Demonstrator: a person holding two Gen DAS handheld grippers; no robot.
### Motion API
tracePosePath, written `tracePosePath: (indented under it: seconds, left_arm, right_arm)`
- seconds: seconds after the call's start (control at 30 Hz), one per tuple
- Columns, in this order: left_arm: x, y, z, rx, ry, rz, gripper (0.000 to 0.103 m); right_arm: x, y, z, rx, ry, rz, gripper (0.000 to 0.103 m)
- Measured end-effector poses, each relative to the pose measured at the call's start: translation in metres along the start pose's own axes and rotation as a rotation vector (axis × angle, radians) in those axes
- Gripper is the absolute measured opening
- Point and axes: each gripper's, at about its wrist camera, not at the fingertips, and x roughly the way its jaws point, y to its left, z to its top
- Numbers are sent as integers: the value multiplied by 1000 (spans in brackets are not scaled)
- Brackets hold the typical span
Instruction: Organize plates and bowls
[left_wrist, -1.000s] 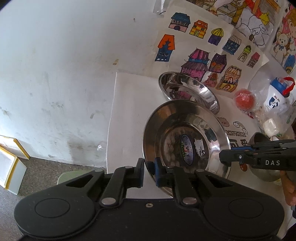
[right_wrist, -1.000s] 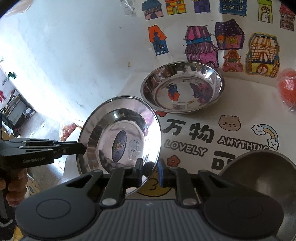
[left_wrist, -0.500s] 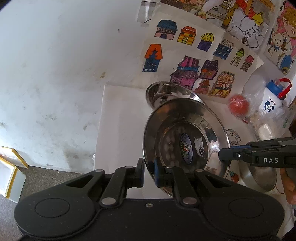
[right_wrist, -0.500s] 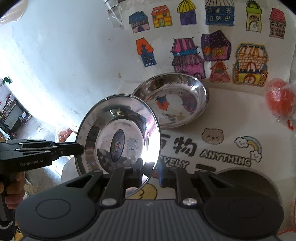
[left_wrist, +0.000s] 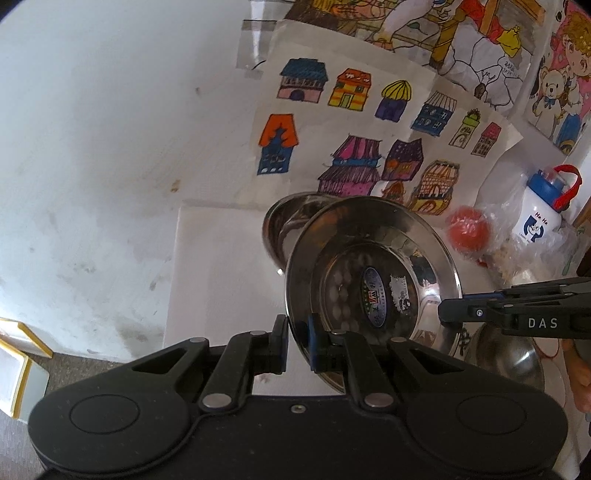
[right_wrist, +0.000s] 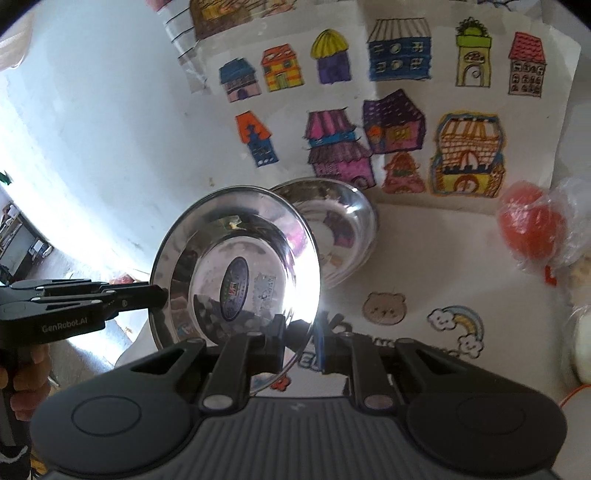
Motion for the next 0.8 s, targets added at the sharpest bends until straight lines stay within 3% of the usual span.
tracePosePath:
  seconds: [0.8]
  left_arm:
    - [39,-12,47,-10,-11,7,11]
  right_arm:
    - [10,-25,46,6,-33,-45,18]
